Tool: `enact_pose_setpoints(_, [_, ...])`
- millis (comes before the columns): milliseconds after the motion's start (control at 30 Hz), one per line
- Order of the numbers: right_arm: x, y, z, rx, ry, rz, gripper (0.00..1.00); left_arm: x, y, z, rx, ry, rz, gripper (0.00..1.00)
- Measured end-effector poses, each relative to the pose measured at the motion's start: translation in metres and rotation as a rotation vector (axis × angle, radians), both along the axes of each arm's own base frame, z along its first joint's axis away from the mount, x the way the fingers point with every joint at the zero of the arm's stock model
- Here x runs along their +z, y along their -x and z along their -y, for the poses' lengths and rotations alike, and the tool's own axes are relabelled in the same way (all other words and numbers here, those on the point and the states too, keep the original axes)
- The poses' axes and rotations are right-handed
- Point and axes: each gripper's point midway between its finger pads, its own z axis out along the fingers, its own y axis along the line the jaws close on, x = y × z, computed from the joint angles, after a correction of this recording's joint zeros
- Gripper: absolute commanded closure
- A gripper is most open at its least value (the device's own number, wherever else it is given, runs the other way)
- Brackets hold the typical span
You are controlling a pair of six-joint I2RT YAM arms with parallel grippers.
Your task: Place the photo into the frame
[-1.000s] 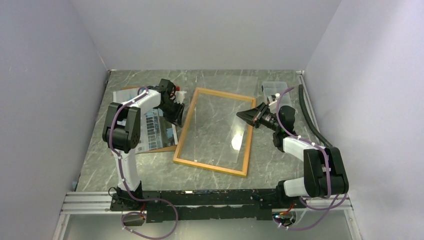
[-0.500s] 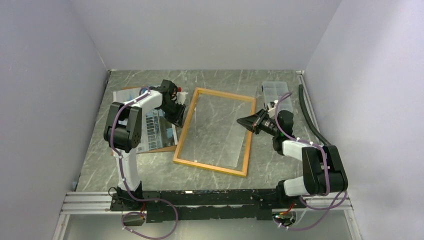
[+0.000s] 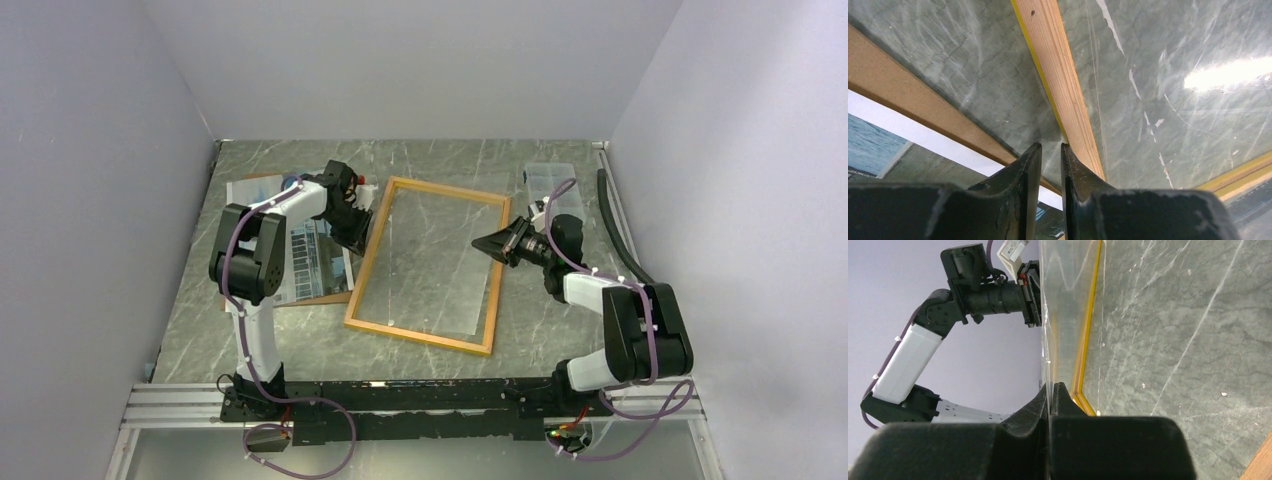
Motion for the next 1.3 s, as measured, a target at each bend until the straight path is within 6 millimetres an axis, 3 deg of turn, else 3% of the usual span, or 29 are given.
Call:
enact_pose_setpoints(433, [-0.006,-0.006,-0.003,0.024,-0.007,-0.011,1.0,-0.006,0.0,0.002,-0.005,-0.006,-0.006,0.88])
enact_pose_setpoints(1000, [0.01,-0.004,-0.015,0.08,-0.026,0.069,1.0,-0.006,-0.001,0.003,-0.006,-0.004,-0.002,0.89])
enact_pose_setpoints(1300, [-0.005,-0.008,-0.016,0.076,-0.037,0.017,1.0,-0.006,-0.001,0.002,-0.006,-0.005,-0.002,0.9])
